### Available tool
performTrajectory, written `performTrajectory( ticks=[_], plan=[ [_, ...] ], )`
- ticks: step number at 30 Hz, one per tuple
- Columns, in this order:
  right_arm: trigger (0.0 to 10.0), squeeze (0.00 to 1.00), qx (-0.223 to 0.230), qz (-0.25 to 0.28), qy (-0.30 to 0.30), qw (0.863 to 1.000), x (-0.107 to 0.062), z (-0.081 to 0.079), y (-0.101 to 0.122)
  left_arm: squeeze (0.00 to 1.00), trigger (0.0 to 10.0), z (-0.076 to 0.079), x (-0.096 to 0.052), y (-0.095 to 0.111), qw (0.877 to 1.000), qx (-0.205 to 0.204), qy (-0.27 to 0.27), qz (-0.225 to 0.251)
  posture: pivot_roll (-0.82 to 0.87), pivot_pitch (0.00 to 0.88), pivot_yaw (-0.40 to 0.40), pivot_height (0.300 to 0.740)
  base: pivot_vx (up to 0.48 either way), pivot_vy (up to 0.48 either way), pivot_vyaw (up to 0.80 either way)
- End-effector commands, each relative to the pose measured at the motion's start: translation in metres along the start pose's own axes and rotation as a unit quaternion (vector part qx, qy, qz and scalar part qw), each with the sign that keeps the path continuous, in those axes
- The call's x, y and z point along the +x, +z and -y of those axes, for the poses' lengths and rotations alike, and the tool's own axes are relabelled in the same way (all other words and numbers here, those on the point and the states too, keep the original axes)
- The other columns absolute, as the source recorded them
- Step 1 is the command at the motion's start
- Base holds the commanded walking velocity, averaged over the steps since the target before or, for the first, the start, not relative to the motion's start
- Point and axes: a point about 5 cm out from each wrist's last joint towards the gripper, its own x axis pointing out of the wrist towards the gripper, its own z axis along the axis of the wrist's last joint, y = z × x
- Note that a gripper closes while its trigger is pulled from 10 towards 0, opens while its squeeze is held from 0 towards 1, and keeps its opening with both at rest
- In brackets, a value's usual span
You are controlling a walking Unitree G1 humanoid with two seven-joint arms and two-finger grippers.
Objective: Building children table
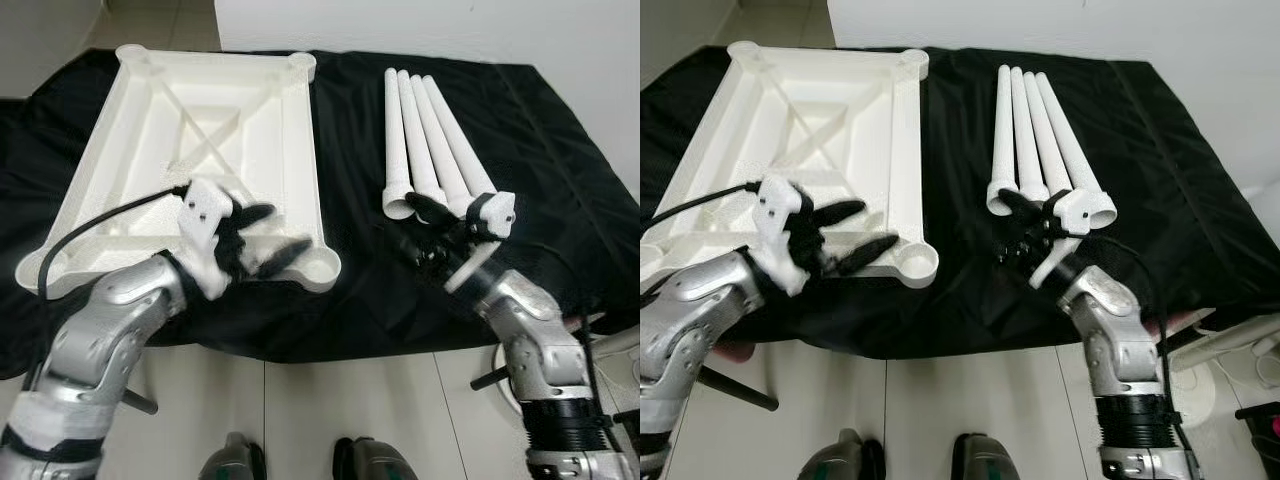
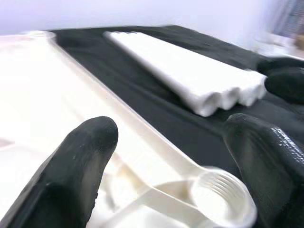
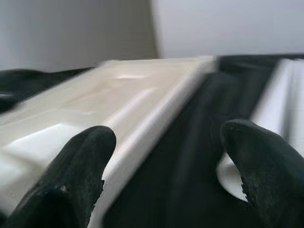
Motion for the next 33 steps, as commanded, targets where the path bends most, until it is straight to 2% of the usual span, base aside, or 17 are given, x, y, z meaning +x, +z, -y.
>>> performTrajectory(
  ticks=[1, 4, 9, 11, 12, 14, 16, 18, 20, 25, 28, 29, 30, 32, 33],
  plan=[
    [10.0, 0.00, 0.003, -0.018, -0.059, 0.998, -0.002, 0.002, -0.007, 0.00, 10.0, -0.006, 0.004, -0.007, 0.998, -0.001, 0.063, -0.017, -0.06, 0.064, 0.012, 0.740, 0.000, 0.000, 0.00],
    [10.0, 0.00, 0.003, -0.017, -0.092, 0.996, -0.003, -0.001, -0.012, 0.00, 10.0, -0.011, 0.007, -0.011, 0.994, 0.012, 0.109, -0.023, -0.06, 0.062, 0.024, 0.740, 0.000, 0.000, 0.00],
    [10.0, 0.00, -0.009, -0.008, -0.126, 0.992, -0.004, -0.001, -0.016, 0.00, 10.0, -0.013, 0.011, -0.016, 0.990, 0.006, 0.140, -0.024, -0.06, 0.055, 0.029, 0.740, 0.000, 0.000, 0.00],
    [10.0, 0.00, -0.016, 0.002, -0.172, 0.985, -0.001, 0.001, -0.017, 0.00, 10.0, -0.014, 0.018, -0.018, 0.982, -0.002, 0.190, -0.014, -0.06, 0.040, 0.037, 0.740, 0.000, 0.000, 0.00],
    [10.0, 0.00, -0.016, 0.002, -0.172, 0.985, -0.001, 0.001, -0.017, 0.00, 10.0, -0.014, 0.018, -0.018, 0.982, -0.002, 0.190, -0.014, -0.06, 0.040, 0.037, 0.740, 0.000, 0.000, 0.00],
    [10.0, 0.00, -0.011, -0.004, -0.200, 0.980, 0.004, 0.002, -0.019, 0.00, 10.0, -0.018, 0.025, -0.019, 0.967, -0.009, 0.256, -0.001, -0.07, 0.033, 0.038, 0.740, 0.000, 0.000, 0.00],
    [10.0, 0.00, -0.011, -0.004, -0.200, 0.980, 0.004, 0.002, -0.019, 0.00, 10.0, -0.018, 0.025, -0.019, 0.967, -0.009, 0.256, -0.001, -0.07, 0.033, 0.038, 0.740, 0.000, 0.000, 0.00],
    [10.0, 0.00, -0.010, -0.015, -0.215, 0.976, 0.006, 0.003, -0.023, 0.00, 10.0, -0.019, 0.031, -0.025, 0.958, -0.025, 0.286, -0.010, -0.07, 0.022, 0.039, 0.740, 0.000, 0.000, 0.00],
    [10.0, 0.00, -0.056, -0.021, -0.231, 0.971, 0.007, 0.008, -0.022, 0.00, 10.0, -0.020, 0.040, -0.027, 0.955, -0.009, 0.295, -0.024, -0.08, 0.010, 0.040, 0.740, 0.000, 0.000, 0.00],
    [10.0, 0.00, -0.078, -0.016, -0.248, 0.966, 0.008, 0.013, -0.018, 0.00, 10.0, -0.021, 0.050, -0.023, 0.959, 0.019, 0.282, -0.012, -0.10, 0.000, 0.049, 0.740, 0.000, 0.000, 0.00],
    [10.0, 0.00, -0.085, -0.012, -0.260, 0.962, 0.006, 0.015, -0.017, 0.00, 10.0, -0.023, 0.053, -0.022, 0.957, 0.021, 0.288, -0.013, -0.11, 0.000, 0.057, 0.740, 0.000, 0.000, 0.00],
    [10.0, 0.00, -0.082, -0.010, -0.264, 0.961, 0.005, 0.016, -0.017, 0.00, 10.0, -0.023, 0.055, -0.019, 0.956, -0.004, 0.292, -0.001, -0.11, 0.000, 0.060, 0.740, 0.000, 0.000, 0.00],
    [10.0, 0.00, -0.082, -0.010, -0.264, 0.961, 0.005, 0.016, -0.017, 0.00, 10.0, -0.023, 0.055, -0.019, 0.956, -0.004, 0.292, -0.001, -0.11, 0.000, 0.060, 0.740, 0.000, 0.000, 0.00],
    [10.0, 0.00, -0.082, -0.007, -0.269, 0.960, 0.002, 0.018, -0.017, 0.00, 10.0, -0.024, 0.060, -0.013, 0.949, -0.092, 0.300, 0.026, -0.12, 0.000, 0.066, 0.740, 0.000, 0.000, 0.00],
    [10.0, 0.00, -0.083, -0.007, -0.270, 0.959, 0.001, 0.019, -0.017, 0.00, 10.0, -0.024, 0.062, -0.010, 0.945, -0.120, 0.302, 0.036, -0.12, 0.000, 0.066, 0.740, 0.000, 0.000, 0.00]
  ],
)
